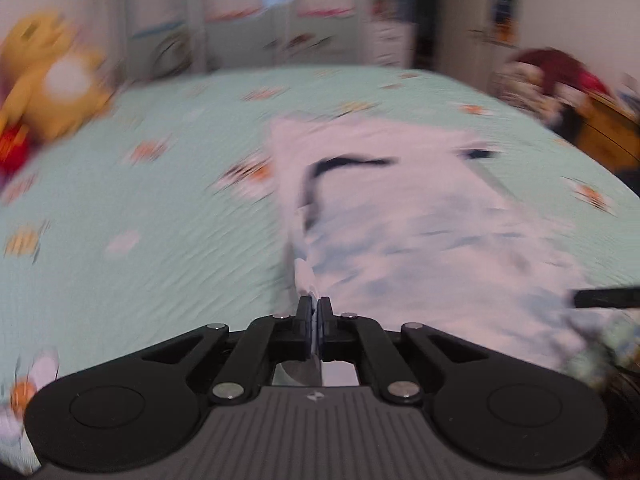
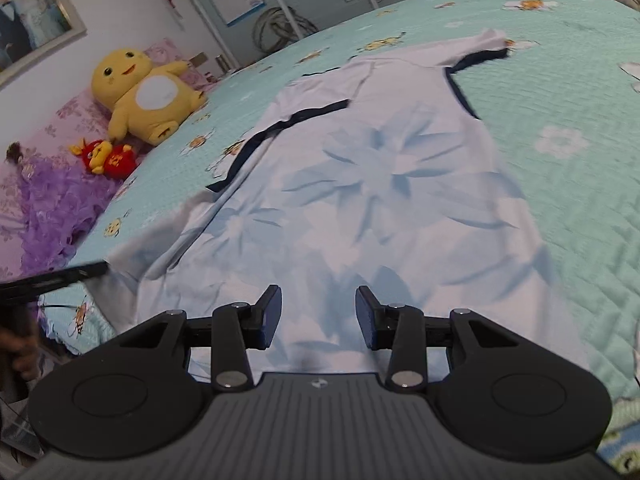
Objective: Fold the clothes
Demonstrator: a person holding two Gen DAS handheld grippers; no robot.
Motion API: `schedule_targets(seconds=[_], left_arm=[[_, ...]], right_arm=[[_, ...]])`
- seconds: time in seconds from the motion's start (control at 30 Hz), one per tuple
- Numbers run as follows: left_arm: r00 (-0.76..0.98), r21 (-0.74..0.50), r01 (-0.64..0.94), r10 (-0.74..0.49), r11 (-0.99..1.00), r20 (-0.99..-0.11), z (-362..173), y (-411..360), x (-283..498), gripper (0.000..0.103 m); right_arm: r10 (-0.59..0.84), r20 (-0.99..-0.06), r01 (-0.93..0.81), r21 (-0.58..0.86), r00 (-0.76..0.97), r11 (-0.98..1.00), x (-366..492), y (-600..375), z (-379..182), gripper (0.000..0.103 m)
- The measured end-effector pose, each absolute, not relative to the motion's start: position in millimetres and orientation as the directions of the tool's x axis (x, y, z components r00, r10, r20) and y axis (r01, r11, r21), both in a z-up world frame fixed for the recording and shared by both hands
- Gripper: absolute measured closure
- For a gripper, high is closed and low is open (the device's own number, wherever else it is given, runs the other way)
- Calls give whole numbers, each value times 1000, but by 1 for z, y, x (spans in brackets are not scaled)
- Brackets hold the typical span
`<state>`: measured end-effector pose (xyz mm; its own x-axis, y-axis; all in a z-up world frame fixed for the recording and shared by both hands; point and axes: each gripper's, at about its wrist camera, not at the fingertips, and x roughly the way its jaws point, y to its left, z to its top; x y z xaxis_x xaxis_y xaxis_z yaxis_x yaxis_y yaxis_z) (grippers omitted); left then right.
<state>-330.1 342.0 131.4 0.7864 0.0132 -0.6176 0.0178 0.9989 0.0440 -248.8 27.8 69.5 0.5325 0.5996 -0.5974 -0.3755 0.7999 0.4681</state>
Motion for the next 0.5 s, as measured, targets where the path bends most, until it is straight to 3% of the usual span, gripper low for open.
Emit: schedule_targets(seconds=[0.07,0.2,0.27,0.4,0.5], left_arm=[[781,92,100,-21,991,-624,135,306,-330,103],[692,184,243,-37,953,-721,99,251,-324,100],[646,199,293,-40,935,-762,79,235,-328,90],[657,182,225,-11,957,-754,69,241,-348,84],[711,89,153,-47,984,-701,80,265,-369,65]], right_arm=[[601,-592,-367,478,537,798,-252,21,67,61],[616,-593,-348,511,519,786,-255,16,57,61],[629,-600,-329,540,494,775,-257,15,51,61],[651,-593,-341,558,473,756,-266,18,49,61],[674,-573,-377,560,466,738,-271,25,55,61]])
